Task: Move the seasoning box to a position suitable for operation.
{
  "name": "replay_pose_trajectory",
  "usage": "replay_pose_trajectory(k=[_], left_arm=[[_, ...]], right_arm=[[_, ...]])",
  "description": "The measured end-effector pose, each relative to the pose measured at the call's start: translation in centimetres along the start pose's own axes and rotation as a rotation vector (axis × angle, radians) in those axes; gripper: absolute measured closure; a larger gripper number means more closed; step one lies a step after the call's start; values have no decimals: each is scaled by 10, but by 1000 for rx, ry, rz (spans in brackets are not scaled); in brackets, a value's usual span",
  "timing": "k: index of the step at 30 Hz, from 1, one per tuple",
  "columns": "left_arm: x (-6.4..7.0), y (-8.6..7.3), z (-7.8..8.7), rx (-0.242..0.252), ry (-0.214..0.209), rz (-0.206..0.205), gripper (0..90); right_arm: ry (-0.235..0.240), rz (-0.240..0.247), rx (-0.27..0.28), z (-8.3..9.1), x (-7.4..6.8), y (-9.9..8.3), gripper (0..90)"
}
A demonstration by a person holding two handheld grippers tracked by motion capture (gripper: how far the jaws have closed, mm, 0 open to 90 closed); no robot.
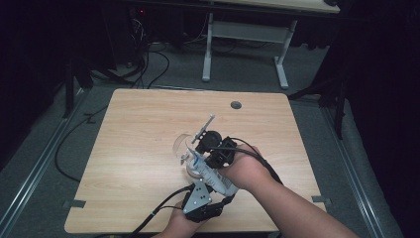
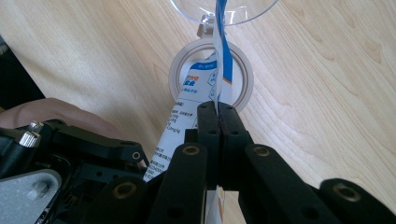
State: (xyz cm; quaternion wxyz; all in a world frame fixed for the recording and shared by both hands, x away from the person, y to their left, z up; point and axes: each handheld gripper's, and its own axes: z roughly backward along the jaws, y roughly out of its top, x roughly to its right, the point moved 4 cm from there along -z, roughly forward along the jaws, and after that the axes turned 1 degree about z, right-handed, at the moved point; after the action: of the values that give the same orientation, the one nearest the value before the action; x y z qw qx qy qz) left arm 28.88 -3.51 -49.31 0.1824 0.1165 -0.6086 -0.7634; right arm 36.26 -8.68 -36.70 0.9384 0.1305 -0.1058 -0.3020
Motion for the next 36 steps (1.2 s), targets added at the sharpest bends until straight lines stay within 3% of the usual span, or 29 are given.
replay_pose_trajectory(k=[36], left_arm=[[-5, -16, 1, -34, 30, -15, 591]], right_arm=[[1, -31, 6, 8, 0, -11, 895]])
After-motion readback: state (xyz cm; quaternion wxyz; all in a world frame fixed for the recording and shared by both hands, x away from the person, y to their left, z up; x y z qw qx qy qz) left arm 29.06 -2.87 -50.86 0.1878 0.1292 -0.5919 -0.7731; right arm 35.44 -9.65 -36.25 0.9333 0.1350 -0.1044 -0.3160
